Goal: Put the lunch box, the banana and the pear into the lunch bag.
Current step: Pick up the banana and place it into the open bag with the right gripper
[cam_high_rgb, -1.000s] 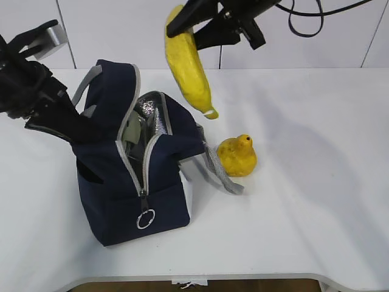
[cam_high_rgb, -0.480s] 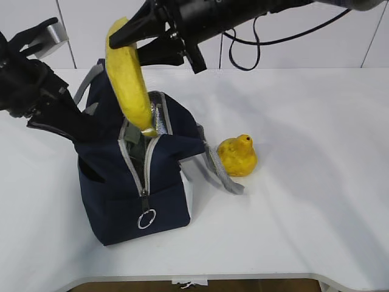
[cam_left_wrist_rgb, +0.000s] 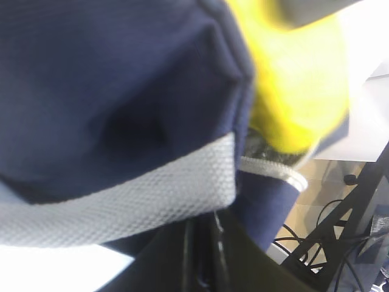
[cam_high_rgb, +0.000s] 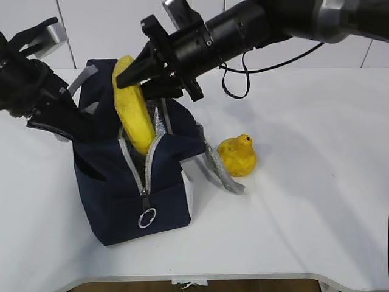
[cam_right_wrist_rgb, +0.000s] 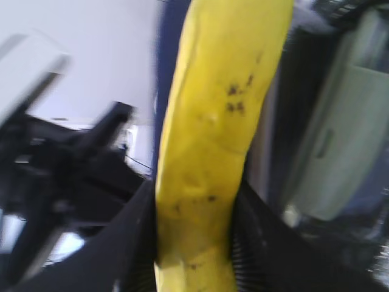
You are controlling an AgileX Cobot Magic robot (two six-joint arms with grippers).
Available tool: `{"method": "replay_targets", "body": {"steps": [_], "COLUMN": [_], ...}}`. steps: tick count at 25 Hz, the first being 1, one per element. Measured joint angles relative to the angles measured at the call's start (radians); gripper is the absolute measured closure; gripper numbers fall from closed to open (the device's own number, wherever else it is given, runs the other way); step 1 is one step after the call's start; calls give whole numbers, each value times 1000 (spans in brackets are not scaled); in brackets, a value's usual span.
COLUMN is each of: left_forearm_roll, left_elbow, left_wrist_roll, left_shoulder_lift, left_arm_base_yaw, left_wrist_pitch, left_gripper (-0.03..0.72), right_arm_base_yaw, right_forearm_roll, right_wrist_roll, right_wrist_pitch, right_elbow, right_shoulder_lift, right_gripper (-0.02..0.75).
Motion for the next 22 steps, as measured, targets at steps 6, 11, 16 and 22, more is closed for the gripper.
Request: {"method": "replay_targets", "body": {"steps": [6, 11, 16, 22], "left_forearm_roll": [-7, -50, -55, -55], "left_elbow": [0, 0, 0, 0], "left_wrist_roll": [0, 0, 0, 0], "left_shoulder_lift": [0, 0, 0, 0], "left_arm_base_yaw": [0, 0, 0, 0], "left_wrist_pitch": [-2, 15, 28, 33], "left_gripper": [694, 694, 694, 694], "right_arm_base_yaw": [0, 0, 0, 0], "right_forearm_roll": [-166, -204, -227, -238], "right_wrist_roll": [6, 11, 11, 11], "right_wrist_pitch": [0, 0, 0, 0], "right_elbow": [0, 0, 0, 0], "right_shoulder_lift": [6, 16, 16, 16], "right_gripper": [464, 456, 353, 182]}}
